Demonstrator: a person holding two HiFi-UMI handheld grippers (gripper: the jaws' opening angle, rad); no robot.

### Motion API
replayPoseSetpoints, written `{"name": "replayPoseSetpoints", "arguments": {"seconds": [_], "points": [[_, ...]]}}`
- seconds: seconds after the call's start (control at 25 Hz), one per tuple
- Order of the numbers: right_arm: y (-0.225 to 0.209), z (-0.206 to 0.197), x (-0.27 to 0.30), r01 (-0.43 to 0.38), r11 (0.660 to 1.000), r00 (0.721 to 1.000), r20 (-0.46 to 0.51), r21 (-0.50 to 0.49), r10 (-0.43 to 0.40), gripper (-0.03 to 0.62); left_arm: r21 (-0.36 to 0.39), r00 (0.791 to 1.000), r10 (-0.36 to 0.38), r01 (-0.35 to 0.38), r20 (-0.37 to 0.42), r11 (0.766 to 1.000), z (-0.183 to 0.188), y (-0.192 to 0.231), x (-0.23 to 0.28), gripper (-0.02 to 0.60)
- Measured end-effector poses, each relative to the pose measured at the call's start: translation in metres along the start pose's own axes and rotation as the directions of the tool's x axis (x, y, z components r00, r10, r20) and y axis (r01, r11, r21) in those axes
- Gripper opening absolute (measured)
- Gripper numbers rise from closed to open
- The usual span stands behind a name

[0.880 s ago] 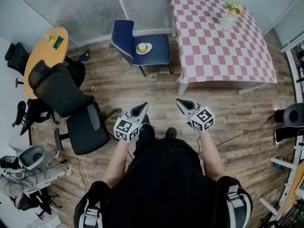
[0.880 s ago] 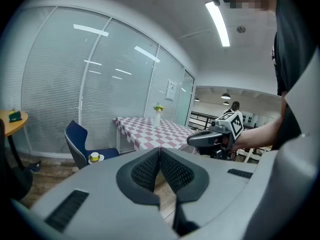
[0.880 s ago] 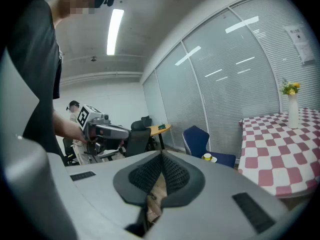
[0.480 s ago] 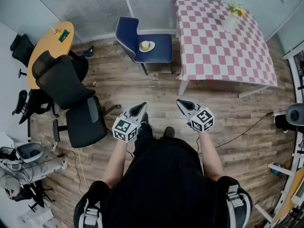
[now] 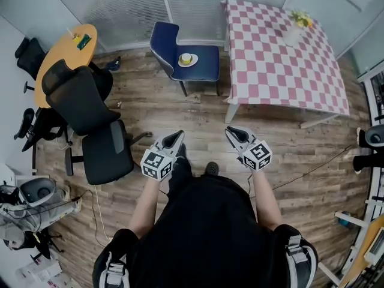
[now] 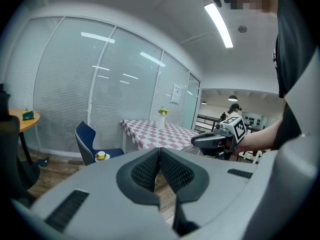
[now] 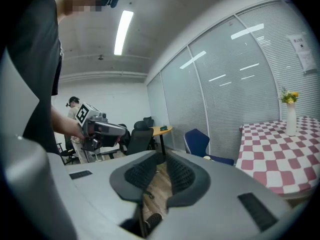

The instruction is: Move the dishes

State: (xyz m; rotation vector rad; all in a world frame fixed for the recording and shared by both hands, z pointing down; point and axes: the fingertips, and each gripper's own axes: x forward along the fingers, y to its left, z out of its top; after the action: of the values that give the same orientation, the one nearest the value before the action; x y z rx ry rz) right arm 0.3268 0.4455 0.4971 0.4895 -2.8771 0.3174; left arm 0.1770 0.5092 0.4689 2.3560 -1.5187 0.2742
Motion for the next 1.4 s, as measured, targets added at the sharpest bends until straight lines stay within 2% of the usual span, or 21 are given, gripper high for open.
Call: {"name": "replayPoseSetpoints", "arguments": {"seconds": [0.04, 0.08, 0.32, 0.48, 0.68, 0.88, 1.04, 1.4], "points": [[0.0, 0.0, 0.002, -0.001, 1.0, 1.0, -0.002, 0.001, 0.001, 0.11, -0.001, 1.0, 0.0, 0.0, -0.002, 1.0, -0.001, 0.001, -0.001, 0.021], [0.001, 0.0, 0.003, 0.0, 1.0, 1.0, -0.005, 0.002, 0.0, 0.151, -0.002, 1.0, -0.001, 0.001, -0.004, 1.0, -0.001, 0.003, -0.001, 0.021], [-0.005, 0.002, 0.013, 0.036, 0.999, 0.999, -0.013, -0.02, -0.037, 0.332, -0.003, 1.0, -0.013, 0.013, -0.006, 1.0, 0.003, 0.013, 0.003, 0.021], [-0.013, 0.004, 0.023, 0.061, 0.998, 0.998, -0.005, -0.017, -0.062, 0.399, 0.004, 1.0, -0.021, 0.021, -0.008, 1.0, 0.007, 0.024, 0.008, 0.021], [-0.023, 0.01, 0.043, 0.083, 0.997, 0.997, 0.001, -0.003, -0.083, 0.432, 0.001, 0.999, -0.03, 0.03, -0.018, 1.0, 0.012, 0.047, 0.014, 0.021], [-0.031, 0.016, 0.076, 0.084, 0.996, 0.996, -0.017, 0.009, -0.084, 0.436, -0.002, 0.999, -0.043, 0.043, -0.024, 0.999, 0.019, 0.08, 0.019, 0.021], [-0.038, 0.023, 0.111, 0.082, 0.997, 0.996, -0.035, -0.005, -0.082, 0.434, 0.003, 0.999, -0.045, 0.045, -0.026, 0.999, 0.029, 0.116, 0.025, 0.021], [-0.057, 0.053, 0.202, 0.109, 0.994, 0.994, -0.014, 0.014, -0.108, 0.434, 0.019, 0.998, -0.063, 0.063, -0.031, 0.998, 0.053, 0.211, 0.03, 0.021]]}}
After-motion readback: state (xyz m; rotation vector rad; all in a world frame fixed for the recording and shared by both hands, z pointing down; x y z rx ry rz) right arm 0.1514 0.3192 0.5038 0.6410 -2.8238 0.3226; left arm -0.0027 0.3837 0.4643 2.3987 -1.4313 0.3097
